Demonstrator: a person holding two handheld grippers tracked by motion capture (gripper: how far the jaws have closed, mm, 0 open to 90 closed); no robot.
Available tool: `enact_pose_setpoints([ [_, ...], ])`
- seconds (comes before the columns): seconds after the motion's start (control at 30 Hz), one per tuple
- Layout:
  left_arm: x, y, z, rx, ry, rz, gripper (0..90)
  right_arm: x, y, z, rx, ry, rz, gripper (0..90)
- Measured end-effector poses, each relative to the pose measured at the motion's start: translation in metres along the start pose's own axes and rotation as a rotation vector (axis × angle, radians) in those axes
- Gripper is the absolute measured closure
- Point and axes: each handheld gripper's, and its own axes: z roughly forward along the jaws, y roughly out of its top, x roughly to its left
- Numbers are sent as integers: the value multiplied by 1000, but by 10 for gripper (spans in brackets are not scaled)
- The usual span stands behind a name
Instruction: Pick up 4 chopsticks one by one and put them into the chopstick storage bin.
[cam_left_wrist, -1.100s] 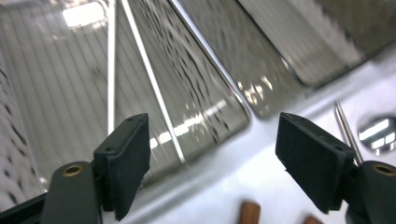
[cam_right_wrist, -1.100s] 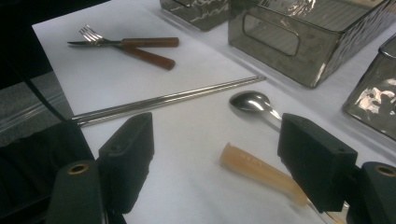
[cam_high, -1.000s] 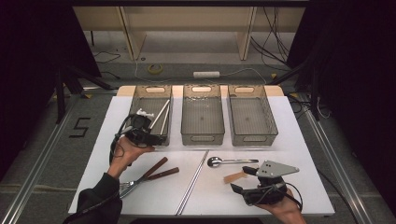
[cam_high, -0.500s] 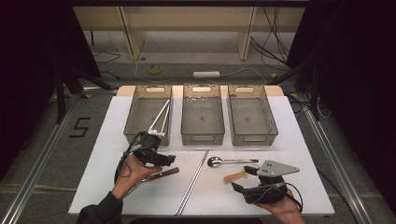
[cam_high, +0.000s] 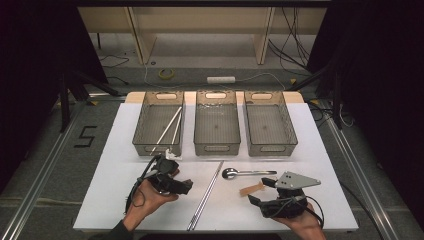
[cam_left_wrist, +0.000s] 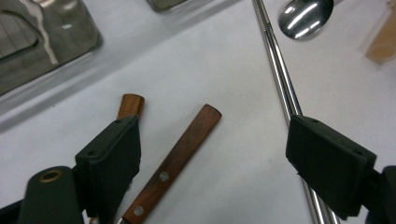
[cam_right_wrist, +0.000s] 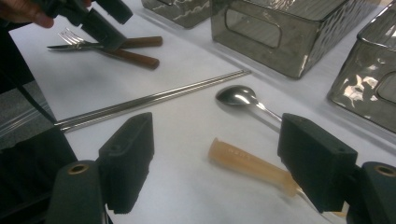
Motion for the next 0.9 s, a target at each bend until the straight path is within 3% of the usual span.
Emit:
enact_pose_setpoints([
  [0.53, -16, -14, 7, 6, 4, -7, 175, -1, -1, 0, -10, -4, 10, 281],
  [0.9, -24, -21, 10, 20, -18, -8, 185, -1, -1, -1, -13, -11, 17, 280],
])
